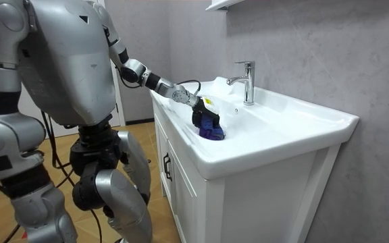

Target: Wipe basin

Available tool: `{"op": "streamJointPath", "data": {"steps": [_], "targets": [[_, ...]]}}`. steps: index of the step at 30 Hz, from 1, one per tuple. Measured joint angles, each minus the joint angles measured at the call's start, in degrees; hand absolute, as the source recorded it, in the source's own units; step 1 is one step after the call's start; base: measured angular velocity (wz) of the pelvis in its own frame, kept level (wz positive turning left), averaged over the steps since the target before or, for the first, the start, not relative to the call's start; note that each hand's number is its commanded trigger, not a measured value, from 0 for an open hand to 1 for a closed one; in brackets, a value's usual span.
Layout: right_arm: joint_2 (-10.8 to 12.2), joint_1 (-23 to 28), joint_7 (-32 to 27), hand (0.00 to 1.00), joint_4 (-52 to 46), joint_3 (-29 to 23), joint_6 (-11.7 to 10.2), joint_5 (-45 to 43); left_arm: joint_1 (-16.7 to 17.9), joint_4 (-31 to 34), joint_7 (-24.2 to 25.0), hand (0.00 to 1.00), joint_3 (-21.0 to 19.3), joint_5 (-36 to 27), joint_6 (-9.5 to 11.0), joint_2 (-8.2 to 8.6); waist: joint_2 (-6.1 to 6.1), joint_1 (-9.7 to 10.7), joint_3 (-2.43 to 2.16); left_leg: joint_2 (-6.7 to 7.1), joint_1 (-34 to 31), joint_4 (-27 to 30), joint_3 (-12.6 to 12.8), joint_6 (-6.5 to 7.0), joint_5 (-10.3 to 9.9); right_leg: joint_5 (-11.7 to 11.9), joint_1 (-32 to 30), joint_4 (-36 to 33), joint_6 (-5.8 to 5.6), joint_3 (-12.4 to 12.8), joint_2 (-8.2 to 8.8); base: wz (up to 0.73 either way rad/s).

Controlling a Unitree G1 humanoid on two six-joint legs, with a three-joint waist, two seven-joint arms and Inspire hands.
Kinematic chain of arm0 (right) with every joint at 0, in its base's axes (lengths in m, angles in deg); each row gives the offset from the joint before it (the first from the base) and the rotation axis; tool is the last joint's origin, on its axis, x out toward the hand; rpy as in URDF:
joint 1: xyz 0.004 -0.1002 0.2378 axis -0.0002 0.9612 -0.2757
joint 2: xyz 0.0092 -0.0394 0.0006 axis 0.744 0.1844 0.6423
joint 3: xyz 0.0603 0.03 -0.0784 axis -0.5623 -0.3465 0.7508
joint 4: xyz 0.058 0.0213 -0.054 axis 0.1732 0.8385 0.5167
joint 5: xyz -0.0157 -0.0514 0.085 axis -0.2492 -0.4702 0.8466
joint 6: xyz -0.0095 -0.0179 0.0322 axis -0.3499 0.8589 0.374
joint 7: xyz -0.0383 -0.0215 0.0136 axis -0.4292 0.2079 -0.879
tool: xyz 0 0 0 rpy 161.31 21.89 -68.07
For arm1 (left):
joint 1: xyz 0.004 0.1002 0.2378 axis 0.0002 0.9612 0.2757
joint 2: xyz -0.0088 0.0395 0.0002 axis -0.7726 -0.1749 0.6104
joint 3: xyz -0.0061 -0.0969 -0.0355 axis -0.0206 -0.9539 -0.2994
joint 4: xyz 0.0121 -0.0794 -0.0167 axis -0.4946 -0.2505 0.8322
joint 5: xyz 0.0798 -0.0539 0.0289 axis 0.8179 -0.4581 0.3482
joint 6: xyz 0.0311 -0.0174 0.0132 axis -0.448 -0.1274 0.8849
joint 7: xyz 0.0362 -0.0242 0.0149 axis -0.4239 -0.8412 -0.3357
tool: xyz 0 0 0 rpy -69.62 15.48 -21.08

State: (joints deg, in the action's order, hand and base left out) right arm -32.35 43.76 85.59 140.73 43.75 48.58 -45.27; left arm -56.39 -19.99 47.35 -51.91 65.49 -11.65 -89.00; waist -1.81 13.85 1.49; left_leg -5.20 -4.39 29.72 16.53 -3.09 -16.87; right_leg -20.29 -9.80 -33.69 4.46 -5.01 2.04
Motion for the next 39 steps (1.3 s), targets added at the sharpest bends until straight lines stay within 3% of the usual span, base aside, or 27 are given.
{"op": "streamJointPath", "data": {"steps": [10,14,20,27,29,39], "targets": [[0.09,0.95,-0.13,0.0,0.25,0.82,-0.26,-0.14,-0.05,5.26,1.39,1.0,-0.11,-12.13,2.91,0.37,0.95,0.81,0.06,-0.34,-0.06,0.91,0.97,0.56,-0.34,0.09,0.21,0.04,-0.19,-0.17,0.18,-0.01],[0.26,1.06,-0.09,0.0,0.27,1.86,-0.56,0.15,-0.04,7.81,1.18,1.0,0.16,-18.58,5.46,1.76,1.21,1.42,0.11,-1.03,-0.37,1.07,1.08,0.64,-0.4,0.17,0.75,1.08,-0.42,-0.87,0.08,0.12],[0.4,1.04,-0.12,0.0,0.29,2.07,-1.21,1.24,-0.05,10.57,0.58,1.0,2.31,-20.75,7.92,2.43,1.3,1.38,0.05,-1.35,-0.38,2.12,2.13,0.77,-0.49,0.27,1.08,1.17,-0.43,-1.16,0.36,-0.02],[0.8,1.28,-0.66,0.0,0.37,2.06,-1.43,1.42,-0.05,16.79,1.2,1.0,3.9,-20.92,8.2,3.01,0.84,1.41,-0.2,-2.46,-2.03,4.29,2.08,1.84,-1.17,0.34,1.14,1.82,-0.38,-2.37,-0.02,0.07],[0.92,1.57,-0.65,0.0,0.41,2.06,-1.51,1.97,-0.05,18.81,1.19,1.0,4.36,-20.96,9.27,3.5,0.76,1.46,-0.25,-2.74,-2.02,4.55,2.13,1.89,-1.27,0.49,1.54,2.08,-0.3,-2.8,-0.06,0.06],[1.22,2.79,-0.6,0.0,0.15,2.07,-1.21,1.05,-0.05,19.97,1.08,1.0,4.25,-22.23,9.37,4.87,0.32,1.38,0.07,-3.01,-1.92,5.24,2.15,1.89,-1.28,0.48,1.98,2.05,-0.29,-2.93,-0.18,0.01]]}}
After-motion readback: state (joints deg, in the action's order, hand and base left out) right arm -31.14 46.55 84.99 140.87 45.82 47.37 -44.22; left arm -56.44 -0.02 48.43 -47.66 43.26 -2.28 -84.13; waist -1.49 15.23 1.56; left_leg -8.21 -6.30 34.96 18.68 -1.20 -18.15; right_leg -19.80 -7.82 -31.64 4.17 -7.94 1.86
